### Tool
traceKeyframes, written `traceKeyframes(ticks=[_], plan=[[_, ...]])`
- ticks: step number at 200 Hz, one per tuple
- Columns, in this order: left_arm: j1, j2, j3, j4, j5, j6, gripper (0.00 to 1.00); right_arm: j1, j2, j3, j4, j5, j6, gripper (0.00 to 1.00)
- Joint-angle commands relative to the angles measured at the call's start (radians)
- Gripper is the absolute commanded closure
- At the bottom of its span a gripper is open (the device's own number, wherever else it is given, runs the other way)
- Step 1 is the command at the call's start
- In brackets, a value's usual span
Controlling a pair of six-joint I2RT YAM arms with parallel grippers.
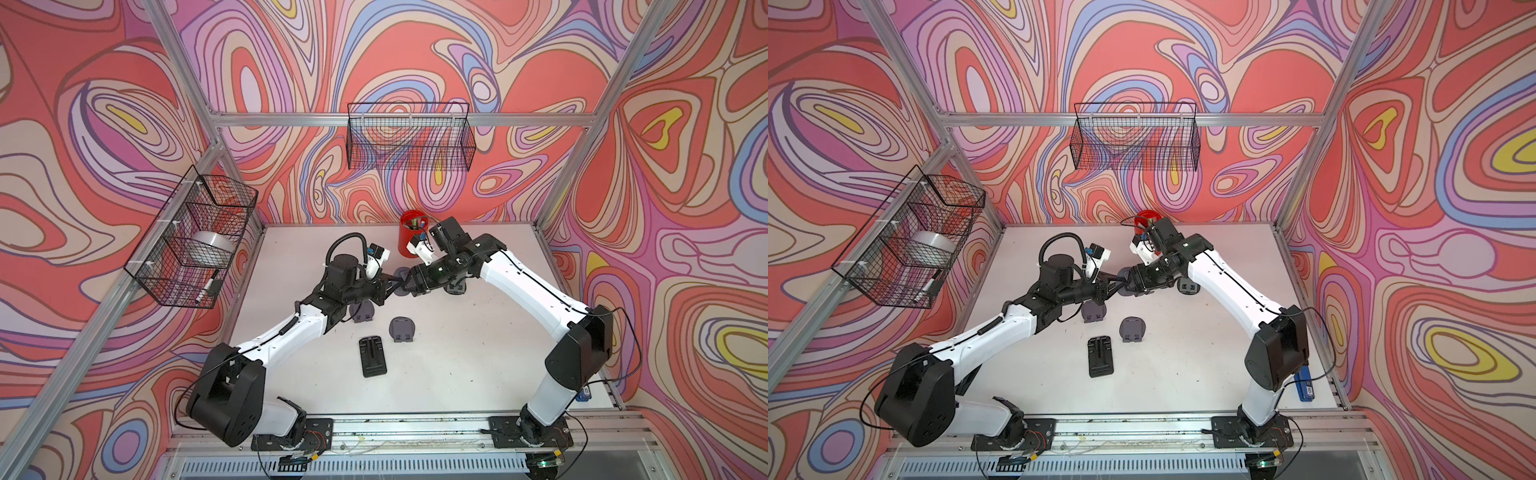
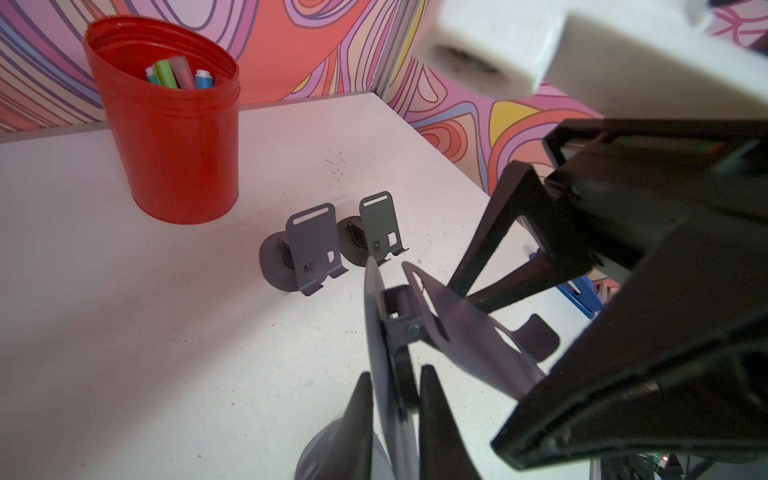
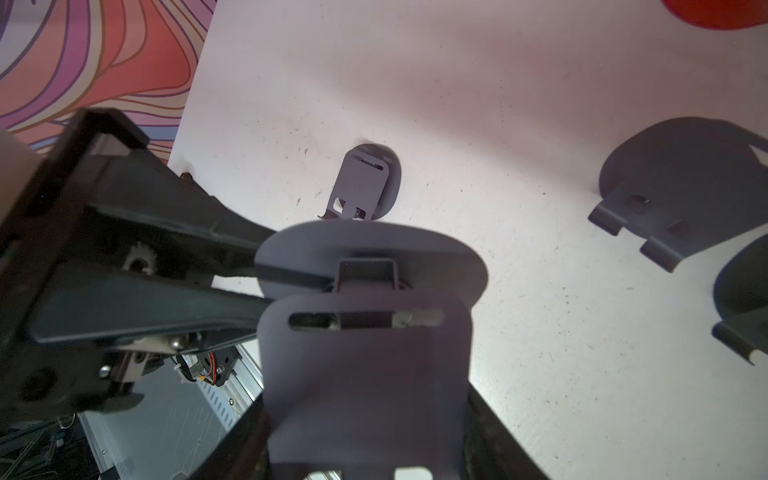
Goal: Open the phone stand
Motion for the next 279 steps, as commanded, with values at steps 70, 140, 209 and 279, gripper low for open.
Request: traceKeyframes(ticks=[70,140,209,279], plan=[[0.001,0.096,-0.007,0.046,0.017,-0.2,0.67,0.011,-0.062,0.02,0.01,-0.053,-0.026,0.88],[-0.001,0.084,0.014,0.067,-0.019,-0.235,0.71,0.02,-0.055,0.012,0.009,-0.022,-0.028,0.89],[-0.002,0.041,-0.018,0.122,0.02,-0.274,0.63,0.02,-0.044,0.012,0.026,-0.008,-0.021,0.9],[-0.002,0.041,-0.026,0.19,0.019,-0.319,0.61,0.019,-0.032,0.007,0.033,-0.014,-0.015,0.9]])
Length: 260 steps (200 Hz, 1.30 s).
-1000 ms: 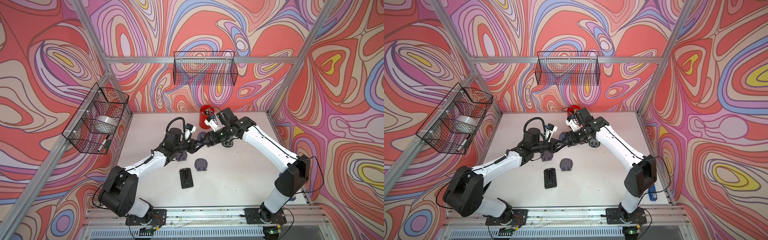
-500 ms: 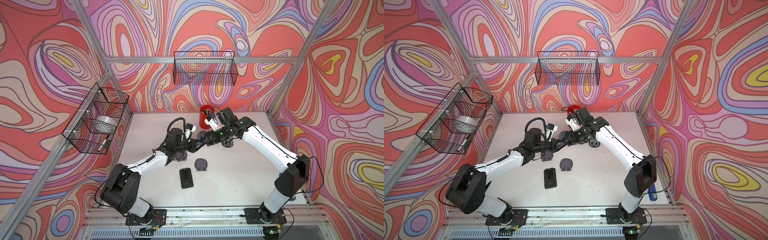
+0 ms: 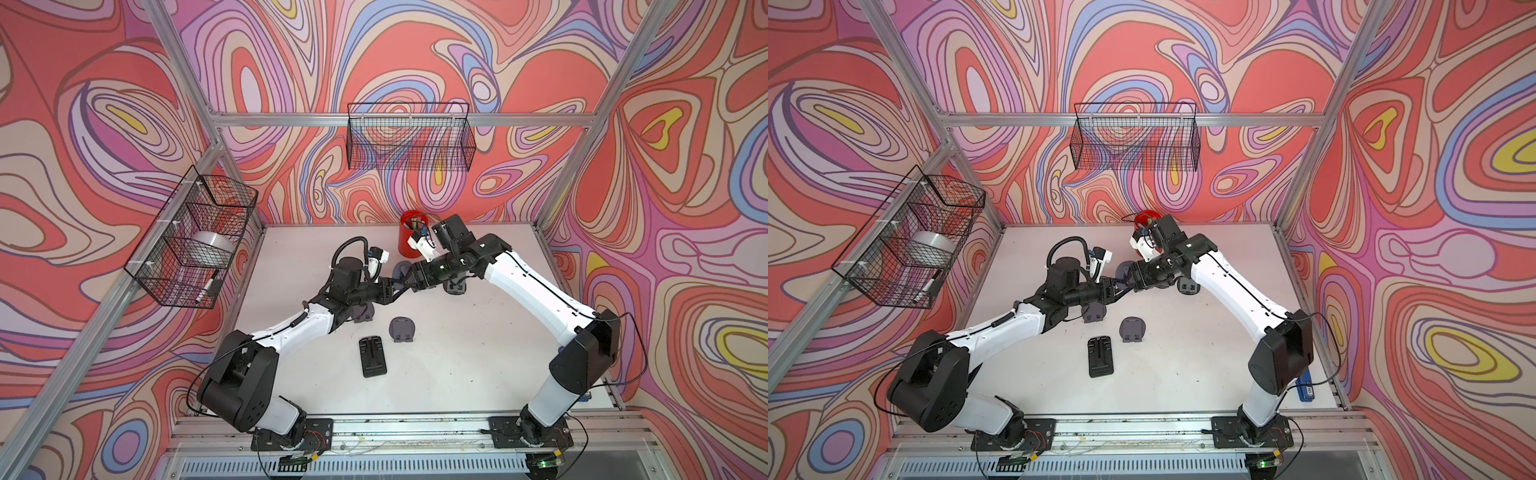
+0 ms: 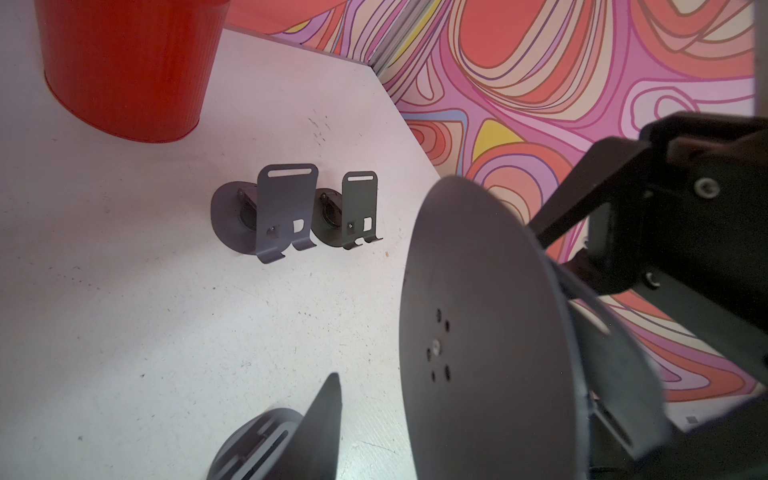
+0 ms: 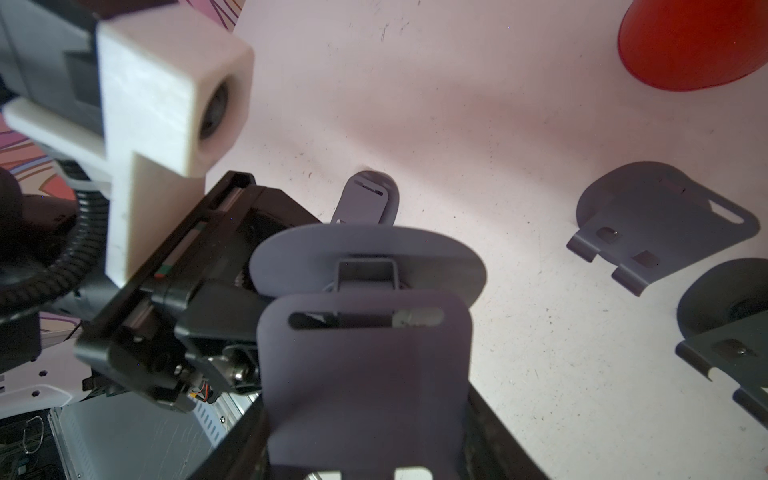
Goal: Open the phone stand
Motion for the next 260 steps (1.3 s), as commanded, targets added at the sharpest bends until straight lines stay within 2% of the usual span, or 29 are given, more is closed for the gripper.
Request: traceKeyframes(ticks=[1,45,61,106,120,141,164,174,179,192,225,248,260], plan=[[0.01,-0.022,-0.004,0.088,-0.021,-0.034,0.61,0.012,-0.011,0.008,-0.011,-0.04,-0.007,0.9],[0.01,-0.036,-0.002,0.094,-0.045,-0.042,0.61,0.012,-0.011,0.003,-0.008,-0.036,-0.001,0.9],[0.01,-0.032,0.006,0.074,-0.05,-0.033,0.65,0.014,-0.013,0.003,-0.003,-0.04,0.001,0.9],[0.01,-0.016,0.003,0.07,-0.05,-0.039,0.99,0.016,-0.015,0.0,0.01,-0.049,0.008,0.9],[0.01,-0.015,0.003,0.074,-0.054,-0.042,1.0,0.017,-0.015,-0.002,0.015,-0.058,0.01,0.88],[0.01,-0.015,0.003,0.085,-0.053,-0.042,1.0,0.019,-0.021,-0.011,0.03,-0.079,0.017,0.75],[0.011,-0.012,0.011,0.098,-0.054,-0.034,1.0,0.019,-0.037,-0.03,0.059,-0.101,0.025,0.48],[0.011,-0.008,0.016,0.109,-0.045,-0.029,1.0,0.018,-0.045,-0.038,0.066,-0.099,0.029,0.4],[0.012,-0.004,0.019,0.114,-0.04,-0.026,1.0,0.019,-0.05,-0.041,0.068,-0.097,0.029,0.32],[0.015,0.008,0.03,0.131,-0.02,-0.02,1.0,0.018,-0.065,-0.053,0.077,-0.095,0.029,0.22],[0.042,0.056,0.068,0.163,0.072,-0.014,1.0,0.016,-0.139,-0.096,0.122,-0.068,0.049,0.15],[0.067,0.092,0.081,0.227,0.187,-0.003,1.0,-0.014,-0.195,-0.123,0.15,-0.088,0.058,0.15],[0.078,0.109,0.086,0.282,0.257,-0.007,1.0,-0.042,-0.221,-0.143,0.172,-0.125,0.064,0.19]])
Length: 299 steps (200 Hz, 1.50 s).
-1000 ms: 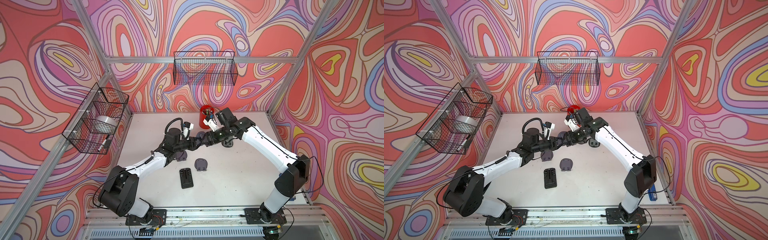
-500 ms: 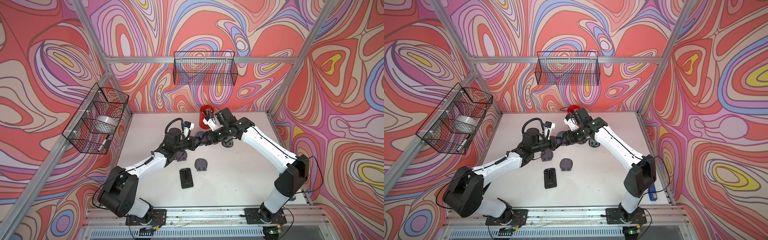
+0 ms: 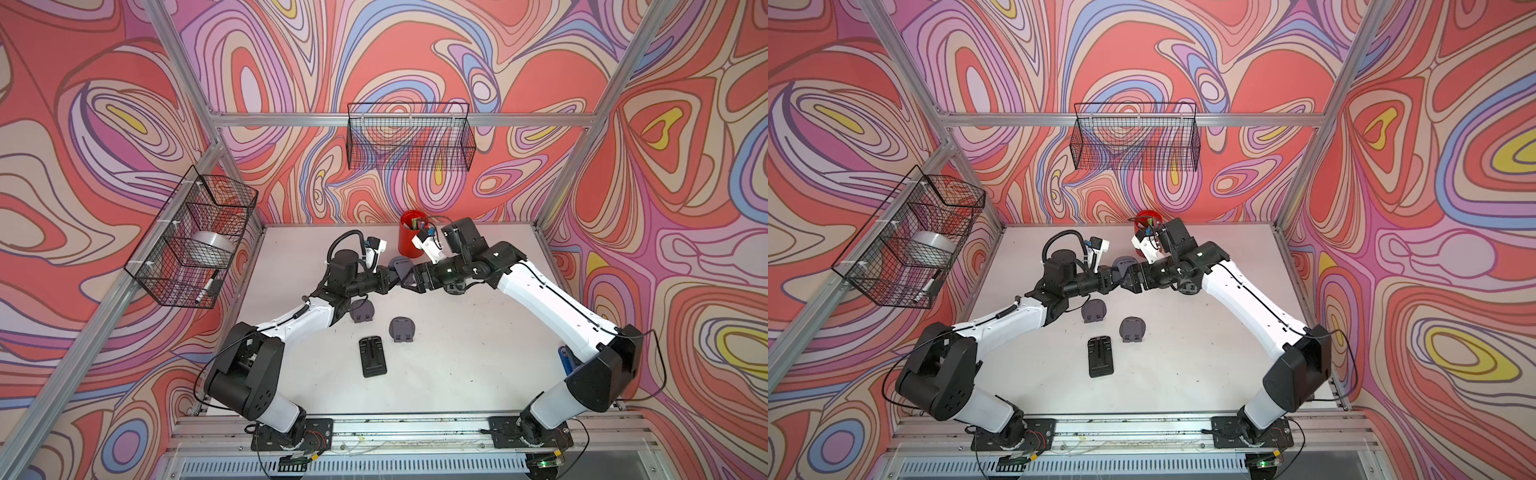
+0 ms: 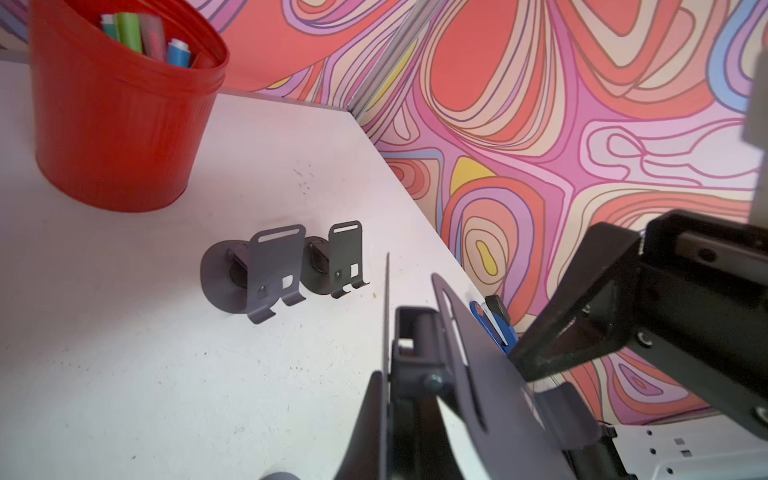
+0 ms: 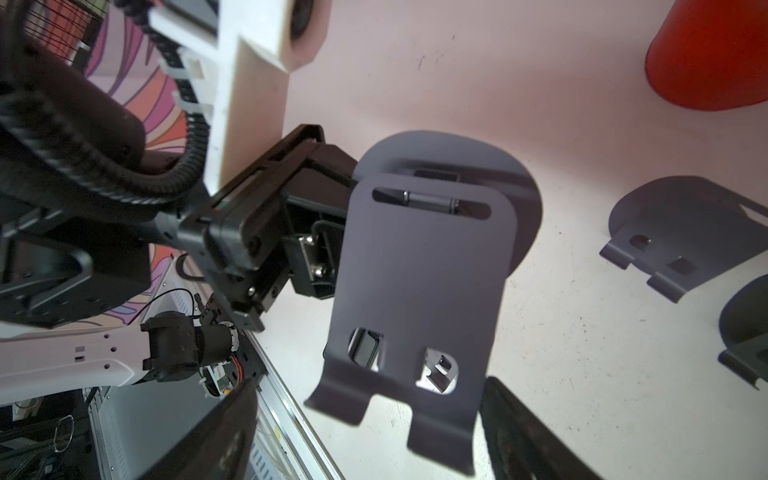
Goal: Open the phone stand
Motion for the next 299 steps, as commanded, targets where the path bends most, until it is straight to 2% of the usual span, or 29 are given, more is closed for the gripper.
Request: traceKeyframes(ticks=[1,29,51,69,82,142,202,299], plan=[[0.025,0.037,0.032,0.132,0.159,0.011,1.0,-0.04,-0.072,-0.031,0.071,-0.064,0.012,0.2],[0.03,0.07,0.076,0.142,0.29,0.041,1.0,-0.141,-0.122,-0.087,0.157,-0.203,0.041,0.3],[0.028,0.084,0.094,0.181,0.371,0.028,1.0,-0.198,-0.126,-0.107,0.186,-0.284,0.037,0.43],[0.025,0.085,0.098,0.228,0.418,-0.003,1.0,-0.227,-0.113,-0.12,0.208,-0.342,0.029,0.55],[0.017,0.085,0.103,0.229,0.437,-0.005,1.0,-0.246,-0.098,-0.13,0.233,-0.394,0.03,0.59],[-0.028,0.092,0.146,0.11,0.405,0.071,1.0,-0.253,-0.046,-0.137,0.263,-0.477,-0.001,0.67],[-0.031,0.104,0.153,0.132,0.382,0.047,1.0,-0.254,-0.054,-0.168,0.297,-0.521,0.016,0.69],[-0.032,0.126,0.186,0.148,0.406,-0.026,1.0,-0.253,-0.037,-0.194,0.35,-0.612,0.007,0.75]])
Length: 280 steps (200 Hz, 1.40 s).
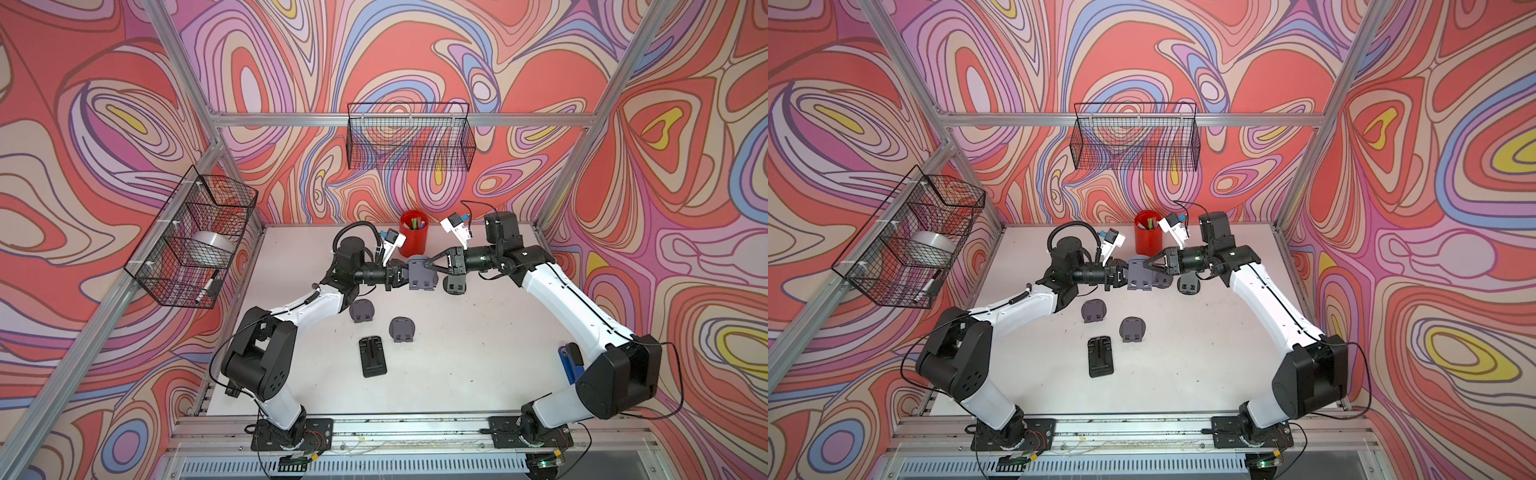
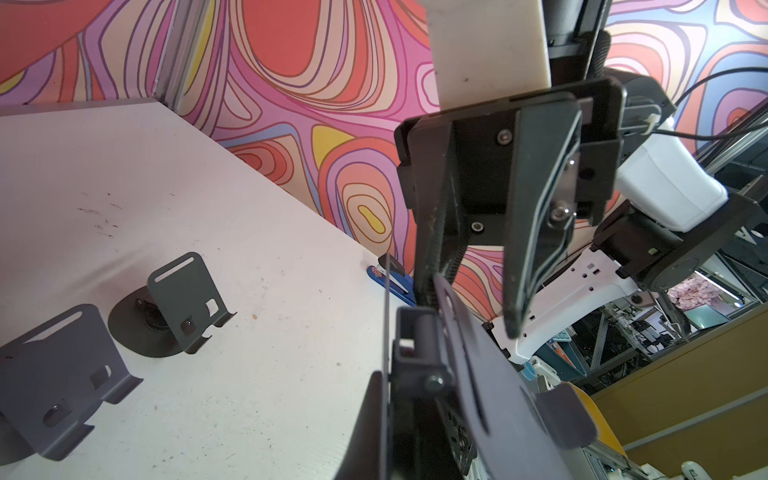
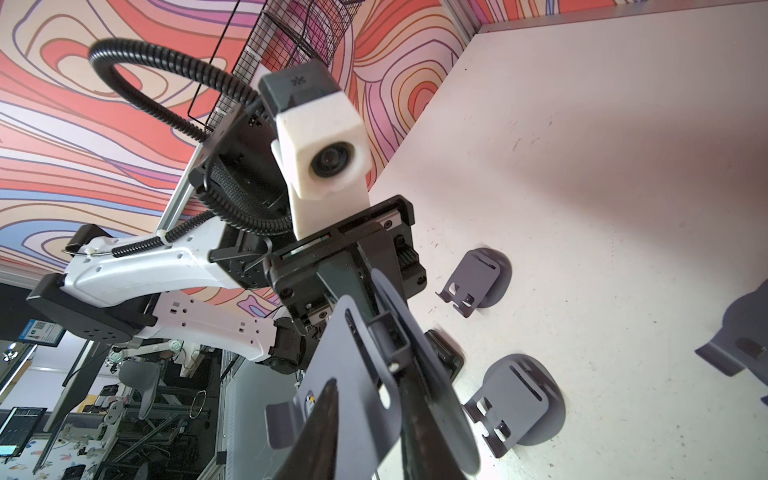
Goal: Open the phone stand
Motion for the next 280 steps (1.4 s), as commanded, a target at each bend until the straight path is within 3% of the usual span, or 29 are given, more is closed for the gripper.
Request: traceKeyframes(ticks=[1,56,103,170,212,259,280], plan=[[-0.003,0.013,0.037,0.025,-0.001,-0.029,1.0,0.006,0.011,-0.021,0.037,-0.071,-0.011,0.75],[-0.003,0.003,0.078,-0.109,-0.006,0.017,1.0,0.006,0.02,-0.036,0.069,-0.096,-0.022,0.81],[-0.003,0.01,0.11,-0.23,-0.018,0.045,1.0,0.006,-0.006,-0.047,0.056,-0.076,-0.088,0.99],[-0.003,0.019,0.141,-0.347,-0.011,0.032,1.0,0.007,-0.079,-0.085,0.089,-0.053,-0.162,1.0],[-0.003,0.064,0.184,-0.421,-0.008,-0.056,1.0,0.01,-0.133,-0.106,0.109,-0.009,-0.218,1.0],[0.005,0.084,0.175,-0.37,0.006,-0.169,1.0,0.025,-0.146,-0.064,0.004,0.111,-0.318,1.0],[0.01,0.084,0.188,-0.398,0.008,-0.161,1.0,0.037,-0.133,-0.047,-0.041,0.131,-0.332,0.98]])
